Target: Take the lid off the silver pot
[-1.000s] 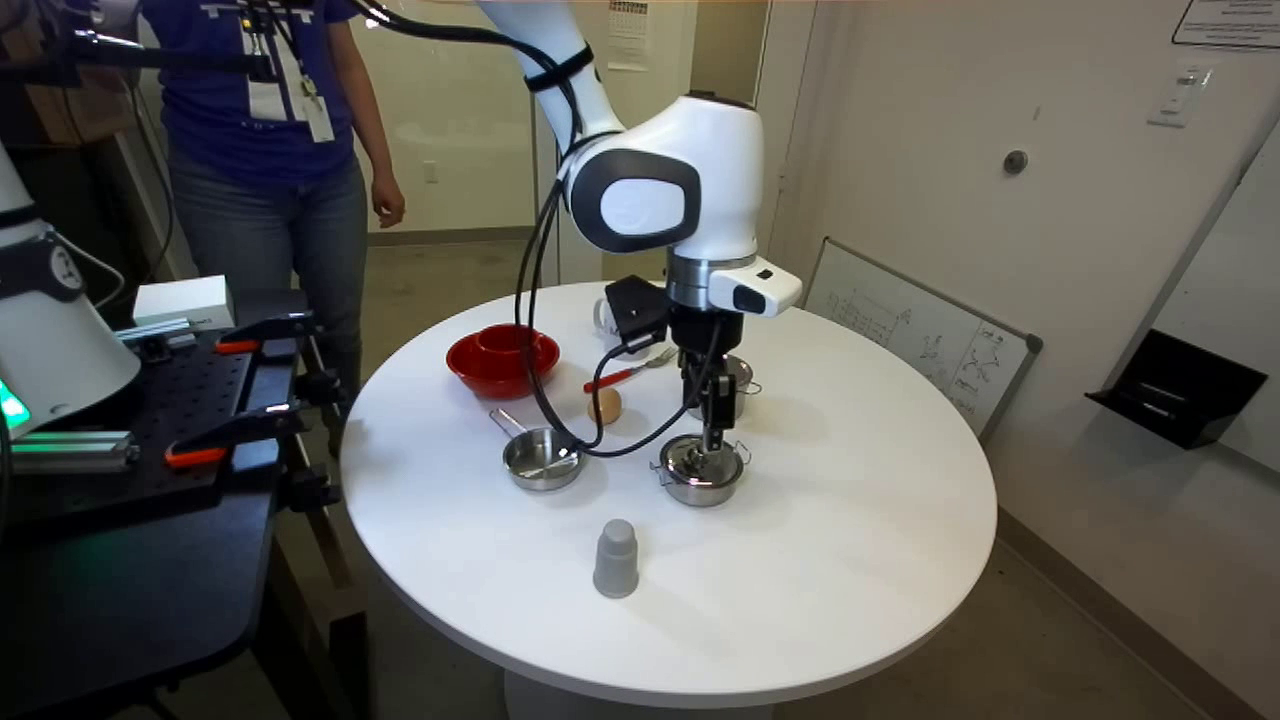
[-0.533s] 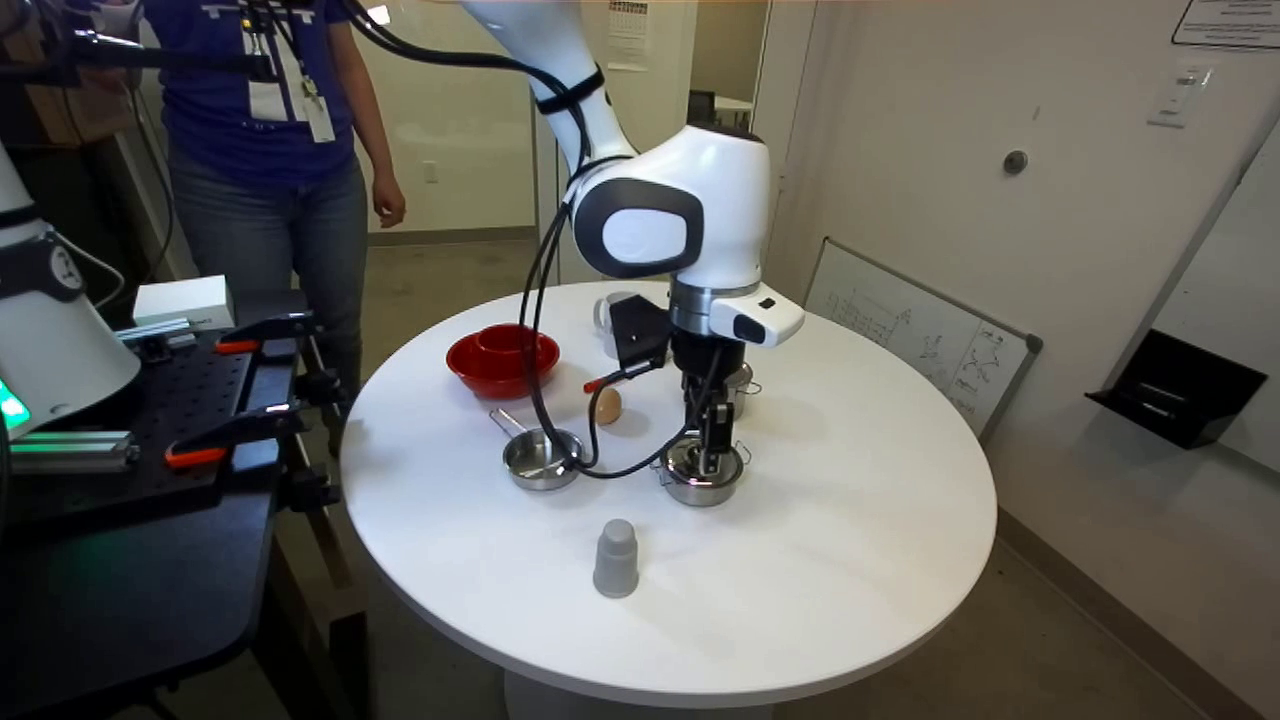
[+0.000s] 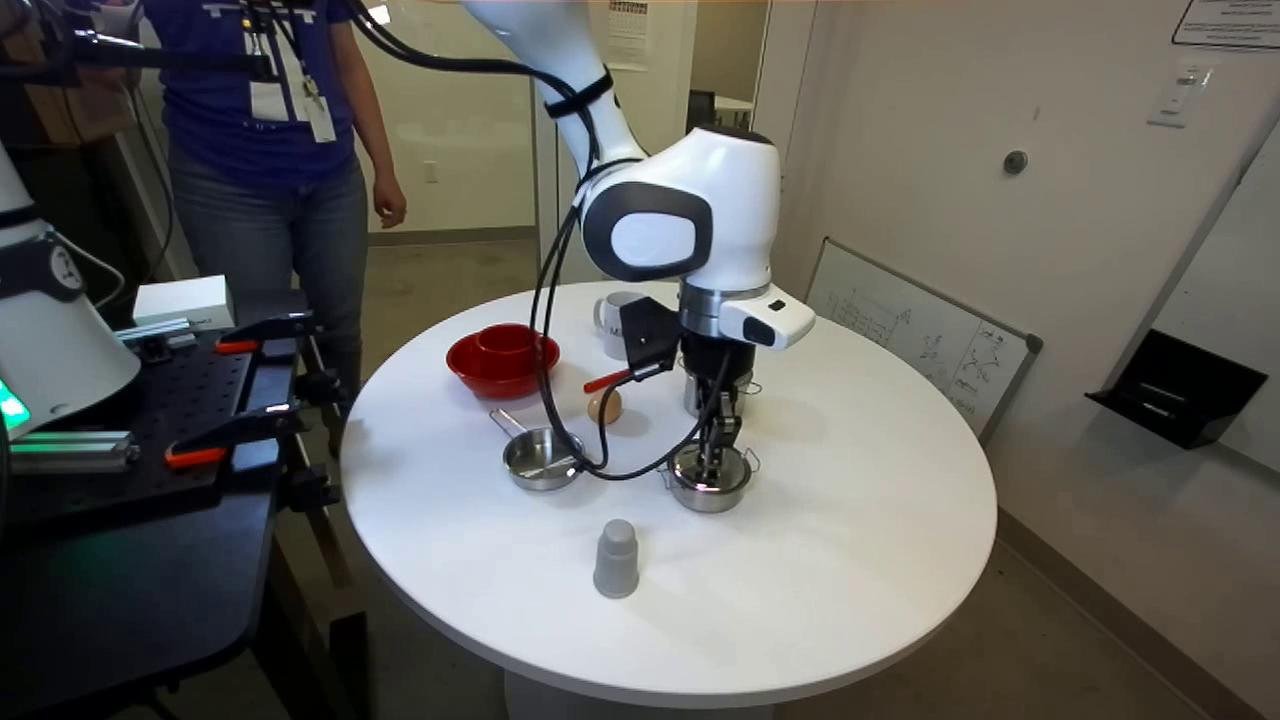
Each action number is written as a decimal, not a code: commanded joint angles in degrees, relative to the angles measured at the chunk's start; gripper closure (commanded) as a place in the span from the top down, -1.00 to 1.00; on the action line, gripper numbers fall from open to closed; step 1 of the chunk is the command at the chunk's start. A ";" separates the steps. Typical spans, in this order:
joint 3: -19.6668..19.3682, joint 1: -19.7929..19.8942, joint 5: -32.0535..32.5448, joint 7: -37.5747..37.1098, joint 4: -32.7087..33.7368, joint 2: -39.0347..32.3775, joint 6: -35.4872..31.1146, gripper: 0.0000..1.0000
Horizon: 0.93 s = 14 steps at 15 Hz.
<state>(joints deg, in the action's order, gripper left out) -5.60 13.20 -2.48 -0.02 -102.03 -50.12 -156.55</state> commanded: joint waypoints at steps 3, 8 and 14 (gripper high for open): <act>0.47 0.58 -1.33 -0.39 2.24 -1.65 0.55 -0.91; 0.35 0.41 -1.31 -0.44 1.29 -0.51 0.30 -0.91; -0.82 -1.07 -0.31 -0.69 -3.88 5.68 -1.11 -0.91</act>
<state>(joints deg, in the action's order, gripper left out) -5.61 13.25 -2.67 -0.06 -102.00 -48.77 -156.93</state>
